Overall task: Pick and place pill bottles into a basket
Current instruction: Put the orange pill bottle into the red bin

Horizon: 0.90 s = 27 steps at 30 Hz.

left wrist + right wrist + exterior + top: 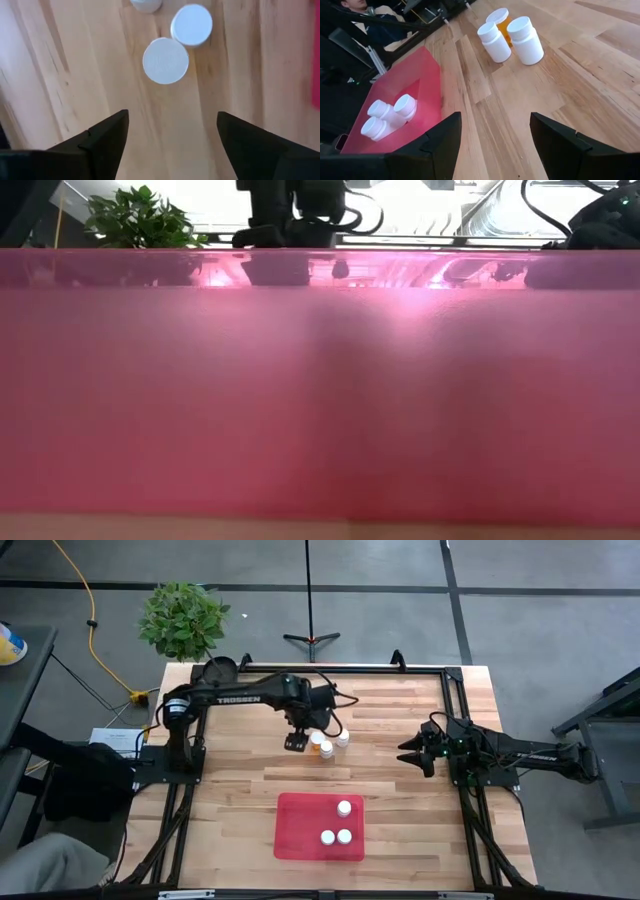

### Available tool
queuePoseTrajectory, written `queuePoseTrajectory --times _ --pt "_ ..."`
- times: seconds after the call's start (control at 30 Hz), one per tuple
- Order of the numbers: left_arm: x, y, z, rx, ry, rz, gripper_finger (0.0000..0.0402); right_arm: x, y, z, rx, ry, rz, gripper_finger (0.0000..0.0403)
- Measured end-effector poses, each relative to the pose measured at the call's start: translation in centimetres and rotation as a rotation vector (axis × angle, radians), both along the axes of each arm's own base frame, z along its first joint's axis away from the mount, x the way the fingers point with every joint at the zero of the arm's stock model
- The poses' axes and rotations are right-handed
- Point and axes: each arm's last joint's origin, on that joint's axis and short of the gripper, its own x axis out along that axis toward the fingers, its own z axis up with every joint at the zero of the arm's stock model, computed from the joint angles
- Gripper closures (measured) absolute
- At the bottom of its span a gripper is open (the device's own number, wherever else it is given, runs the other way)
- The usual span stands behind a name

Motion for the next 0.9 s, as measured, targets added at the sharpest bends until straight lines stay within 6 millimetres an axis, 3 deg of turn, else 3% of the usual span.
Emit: queuePoseTrajectory --times 0.33,0.9 --pt "0.5 0.5 0.0 0.032 -0.043 -0.077 0.0072 0.0 0.0 0.0 0.001 0.004 0.000 0.0176" --pt "0.6 1.3 -4.2 -0.011 -0.059 -0.074 0.0073 0.0 0.0 0.0 0.002 0.007 0.001 0.0176"
